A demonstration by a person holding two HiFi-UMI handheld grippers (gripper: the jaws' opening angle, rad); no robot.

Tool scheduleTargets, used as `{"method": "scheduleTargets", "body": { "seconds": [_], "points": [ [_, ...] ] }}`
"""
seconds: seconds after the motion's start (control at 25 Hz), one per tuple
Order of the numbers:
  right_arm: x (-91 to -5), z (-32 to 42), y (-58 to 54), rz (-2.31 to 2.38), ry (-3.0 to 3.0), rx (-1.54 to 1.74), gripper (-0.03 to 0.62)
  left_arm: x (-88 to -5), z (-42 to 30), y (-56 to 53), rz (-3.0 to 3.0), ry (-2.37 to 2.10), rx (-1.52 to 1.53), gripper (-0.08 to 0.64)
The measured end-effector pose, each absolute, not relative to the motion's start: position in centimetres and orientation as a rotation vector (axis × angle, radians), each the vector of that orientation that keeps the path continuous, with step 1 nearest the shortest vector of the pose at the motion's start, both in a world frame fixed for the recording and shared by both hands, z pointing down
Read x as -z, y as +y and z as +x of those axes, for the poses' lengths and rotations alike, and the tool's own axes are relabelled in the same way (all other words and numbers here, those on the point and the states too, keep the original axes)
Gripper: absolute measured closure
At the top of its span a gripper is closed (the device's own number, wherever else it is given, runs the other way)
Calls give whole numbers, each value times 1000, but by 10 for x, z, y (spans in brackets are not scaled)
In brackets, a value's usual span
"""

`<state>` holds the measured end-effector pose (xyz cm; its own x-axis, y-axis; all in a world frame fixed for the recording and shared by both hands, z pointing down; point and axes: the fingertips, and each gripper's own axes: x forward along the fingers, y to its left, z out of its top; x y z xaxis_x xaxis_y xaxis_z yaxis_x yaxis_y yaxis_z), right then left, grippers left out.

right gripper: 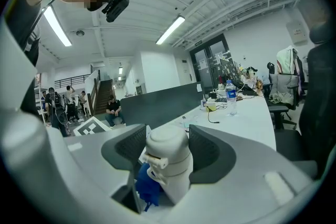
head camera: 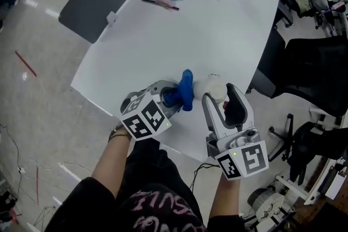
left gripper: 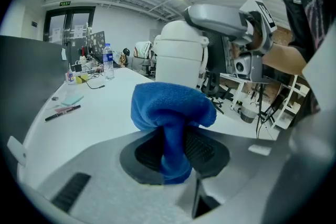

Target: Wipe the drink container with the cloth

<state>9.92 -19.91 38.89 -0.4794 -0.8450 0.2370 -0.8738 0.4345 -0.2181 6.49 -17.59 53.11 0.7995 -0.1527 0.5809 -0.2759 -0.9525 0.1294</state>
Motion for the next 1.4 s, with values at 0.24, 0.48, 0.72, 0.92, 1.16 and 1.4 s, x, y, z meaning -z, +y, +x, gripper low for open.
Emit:
{"method": "scheduleTargets", "body": {
  "seconds": [0.24, 0.48, 0.72, 0.92, 1.16, 1.4],
  "points": [
    [-388, 100, -197, 1551, -2589, -484, 328, -489, 44, -173, 2832, -428, -826, 465],
    [-388, 100, -196, 1548, -2595, -488, 328, -445, 47, -178, 2913, -462, -715, 465],
    [-388, 101, -196, 1551, -2602, -498, 328, -432, 63, -181, 2960, -419, -719, 465],
    [-387, 100, -197, 1549, -2607, -499, 327, -435, 71, -182, 2965, -379, -729, 465],
    [-388, 100, -198, 1547, -2608, -503, 327, -442, 72, -182, 2954, -359, -737, 465],
    [-387, 100, -197, 1543, -2610, -511, 325, -460, 72, -181, 2924, -347, -769, 465]
  ]
}}
